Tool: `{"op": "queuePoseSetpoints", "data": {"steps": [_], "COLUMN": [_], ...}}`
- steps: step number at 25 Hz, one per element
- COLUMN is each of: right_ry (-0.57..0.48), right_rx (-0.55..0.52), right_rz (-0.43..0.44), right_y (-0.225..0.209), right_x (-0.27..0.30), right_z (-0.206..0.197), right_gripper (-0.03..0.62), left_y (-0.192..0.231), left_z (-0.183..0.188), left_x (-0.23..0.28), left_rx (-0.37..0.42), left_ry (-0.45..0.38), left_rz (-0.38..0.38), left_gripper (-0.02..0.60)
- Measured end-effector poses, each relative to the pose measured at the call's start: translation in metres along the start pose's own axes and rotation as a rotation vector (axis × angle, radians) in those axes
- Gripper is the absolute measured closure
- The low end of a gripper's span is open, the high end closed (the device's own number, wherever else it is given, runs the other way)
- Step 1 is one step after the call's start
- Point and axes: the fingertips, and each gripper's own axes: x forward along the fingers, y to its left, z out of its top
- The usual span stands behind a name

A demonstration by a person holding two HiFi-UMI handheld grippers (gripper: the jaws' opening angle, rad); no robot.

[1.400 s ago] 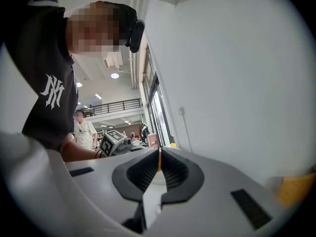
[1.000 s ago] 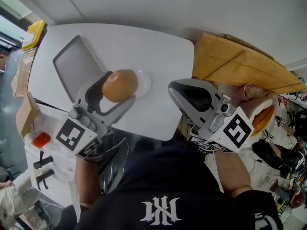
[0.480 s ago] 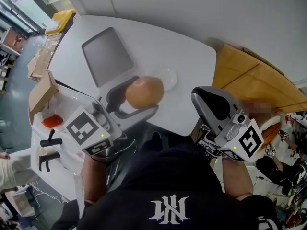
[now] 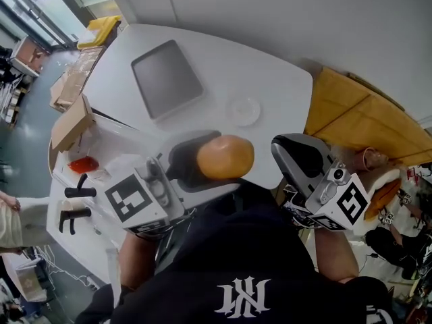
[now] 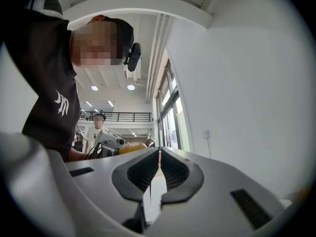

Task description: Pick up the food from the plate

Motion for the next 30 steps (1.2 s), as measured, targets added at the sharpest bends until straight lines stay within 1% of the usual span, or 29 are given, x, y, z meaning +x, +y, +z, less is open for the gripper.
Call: {"op": "queuePoseSetpoints", "data": {"steps": [3, 12, 21, 24, 25, 28, 30], "right_ry": [-0.008, -0.027, 0.020, 0.026, 0.028, 0.034, 0.037], "right_rx": [0.000, -0.009, -0.037, -0.041, -0.046, -0.057, -0.061], "right_rz": [-0.004, -0.020, -0.027, -0.043, -0.047, -0.056, -0.063], "right_y": [0.005, 0.008, 0.014, 0.013, 0.013, 0.011, 0.008], "right_x": [-0.005, -0.012, -0.014, -0.017, -0.018, -0.019, -0.021], "right_z": [0.002, 0.008, 0.000, -0.001, -0.001, -0.002, -0.001], "right_gripper": [0.589, 0.589, 0.591, 0.591, 0.591, 0.591, 0.591], "left_y": [-0.011, -0.020, -0.017, -0.018, -0.017, -0.013, -0.013], "left_z": [-0.001, 0.003, 0.004, 0.011, 0.010, 0.000, 0.001], "left_x": [-0.001, -0.003, 0.002, 0.007, 0.007, 0.010, 0.015], "left_rx": [0.016, 0.049, 0.053, 0.058, 0.060, 0.054, 0.058], "left_ry": [0.030, 0.034, 0.017, -0.037, -0.036, 0.016, 0.017], "left_rz": [0.000, 0.002, -0.015, -0.045, -0.048, -0.037, -0.046], "left_gripper": [0.229, 0.229, 0.229, 0.229, 0.229, 0.229, 0.229]}}
